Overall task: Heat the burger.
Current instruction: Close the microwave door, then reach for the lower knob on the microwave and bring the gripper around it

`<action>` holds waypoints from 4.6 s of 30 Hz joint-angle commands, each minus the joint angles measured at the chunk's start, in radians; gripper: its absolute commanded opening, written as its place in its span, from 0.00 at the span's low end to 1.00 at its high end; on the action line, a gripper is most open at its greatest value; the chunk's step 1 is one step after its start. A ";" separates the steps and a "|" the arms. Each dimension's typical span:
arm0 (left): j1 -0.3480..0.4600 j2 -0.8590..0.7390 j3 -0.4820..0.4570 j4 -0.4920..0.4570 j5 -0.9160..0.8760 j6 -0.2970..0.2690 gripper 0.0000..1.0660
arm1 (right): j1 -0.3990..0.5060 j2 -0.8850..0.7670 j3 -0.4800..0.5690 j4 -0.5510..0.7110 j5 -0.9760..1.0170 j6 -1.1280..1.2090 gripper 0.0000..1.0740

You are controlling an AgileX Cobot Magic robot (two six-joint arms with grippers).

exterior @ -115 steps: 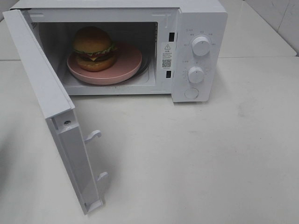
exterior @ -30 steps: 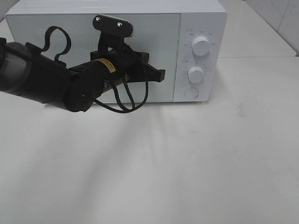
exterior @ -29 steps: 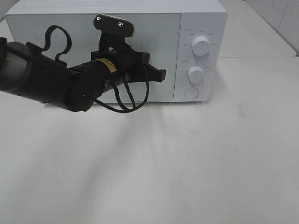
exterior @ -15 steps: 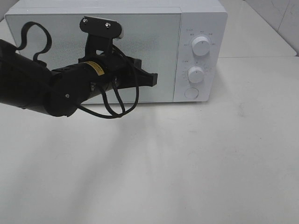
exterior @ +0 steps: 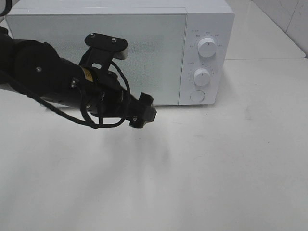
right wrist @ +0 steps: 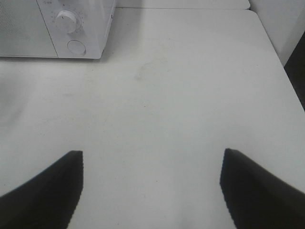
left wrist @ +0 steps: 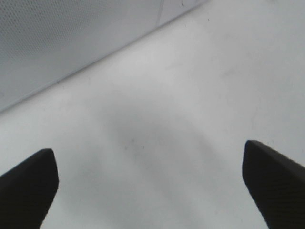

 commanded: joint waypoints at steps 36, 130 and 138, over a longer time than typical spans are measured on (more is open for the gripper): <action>0.281 -0.427 0.001 0.303 0.886 -0.269 0.98 | -0.007 -0.026 0.000 -0.006 -0.010 -0.001 0.71; 0.730 -1.775 0.456 0.152 0.870 -0.007 0.97 | -0.004 -0.014 -0.055 -0.017 -0.106 0.023 0.71; 0.730 -1.775 0.456 0.152 0.870 -0.007 0.97 | -0.004 0.014 -0.063 -0.022 -0.245 0.029 0.71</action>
